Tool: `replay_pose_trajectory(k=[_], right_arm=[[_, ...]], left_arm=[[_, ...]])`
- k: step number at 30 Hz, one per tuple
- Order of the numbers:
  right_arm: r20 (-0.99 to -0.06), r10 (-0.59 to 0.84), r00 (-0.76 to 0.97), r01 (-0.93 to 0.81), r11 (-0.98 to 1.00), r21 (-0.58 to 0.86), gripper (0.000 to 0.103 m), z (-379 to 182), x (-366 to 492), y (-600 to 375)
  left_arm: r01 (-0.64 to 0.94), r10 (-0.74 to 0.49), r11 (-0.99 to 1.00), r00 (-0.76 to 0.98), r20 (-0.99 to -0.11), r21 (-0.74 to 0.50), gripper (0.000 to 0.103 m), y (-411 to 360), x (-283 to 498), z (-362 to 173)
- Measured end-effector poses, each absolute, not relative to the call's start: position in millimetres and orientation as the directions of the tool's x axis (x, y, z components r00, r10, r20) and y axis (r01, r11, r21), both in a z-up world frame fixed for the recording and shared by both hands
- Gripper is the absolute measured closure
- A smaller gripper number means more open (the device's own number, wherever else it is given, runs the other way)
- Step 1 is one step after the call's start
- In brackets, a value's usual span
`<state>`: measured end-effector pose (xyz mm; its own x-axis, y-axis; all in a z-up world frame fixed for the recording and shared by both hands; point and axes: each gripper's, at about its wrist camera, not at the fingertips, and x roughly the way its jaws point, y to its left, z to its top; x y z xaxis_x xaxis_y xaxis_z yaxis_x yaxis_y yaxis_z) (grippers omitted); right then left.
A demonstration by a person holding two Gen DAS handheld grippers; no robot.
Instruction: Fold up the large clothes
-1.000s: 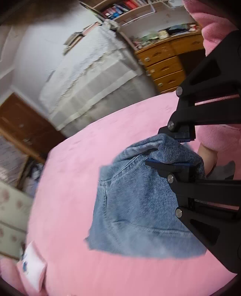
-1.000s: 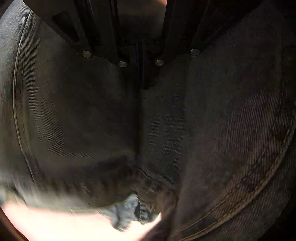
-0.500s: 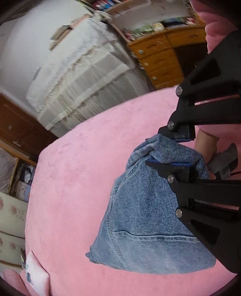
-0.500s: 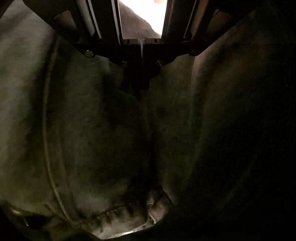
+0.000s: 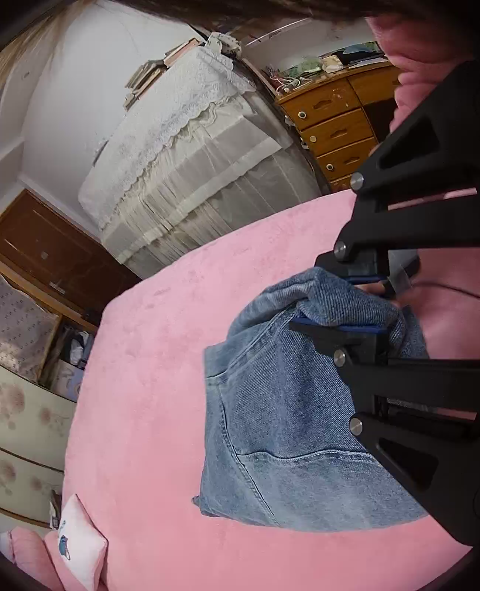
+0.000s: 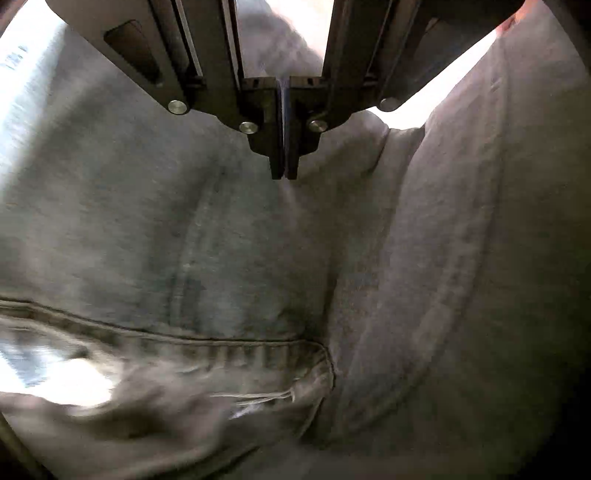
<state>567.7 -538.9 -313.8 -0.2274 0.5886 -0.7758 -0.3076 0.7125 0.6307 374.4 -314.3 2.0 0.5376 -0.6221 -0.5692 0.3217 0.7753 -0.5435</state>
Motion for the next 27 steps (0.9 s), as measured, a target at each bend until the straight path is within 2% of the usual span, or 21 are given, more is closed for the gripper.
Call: replay_pose_trajectory(k=[3, 6, 11, 12, 14, 18, 22, 26, 27], right_arm=[[-0.839, 0.515, -0.175, -0.358, 0.761, 0.541, 0.101, -299, 569, -559], [-0.853, 0.511, -0.107, -0.339, 0.788, 0.514, 0.101, -293, 576, -586], [-0.804, 0.591, 0.065, -0.133, 0.804, 0.580, 0.099, -289, 604, -643], [-0.781, 0.613, 0.120, -0.094, 0.790, 0.606, 0.096, -285, 605, -658], [-0.802, 0.566, 0.191, -0.047, 0.821, 0.569, 0.094, -279, 599, -684], [-0.868, 0.461, 0.184, -0.028, 0.885, 0.464, 0.090, -281, 580, -722], [-0.879, 0.438, 0.187, 0.023, 0.893, 0.450, 0.090, -277, 557, -768], [-0.877, 0.437, 0.199, 0.034, 0.892, 0.452, 0.089, -256, 544, -766], [-0.882, 0.425, 0.206, 0.038, 0.897, 0.441, 0.086, -246, 549, -760]], left_arm=[[0.315, -0.625, 0.771, 0.544, -0.560, -0.554, 0.091, -313, 373, 1], [0.296, -0.626, 0.765, 0.548, -0.554, -0.572, 0.091, -314, 372, -3], [0.332, -0.569, 0.822, 0.528, -0.630, -0.463, 0.091, -337, 369, -26], [0.341, -0.556, 0.831, 0.535, -0.636, -0.439, 0.091, -341, 367, -31], [0.360, -0.550, 0.835, 0.537, -0.639, -0.416, 0.091, -349, 366, -45], [0.383, -0.570, 0.821, 0.499, -0.653, -0.423, 0.091, -365, 362, -82], [0.473, -0.551, 0.816, 0.457, -0.699, -0.333, 0.090, -389, 339, -120], [0.501, -0.499, 0.818, 0.374, -0.782, -0.282, 0.087, -405, 326, -167], [0.516, -0.475, 0.815, 0.332, -0.815, -0.266, 0.083, -410, 324, -182]])
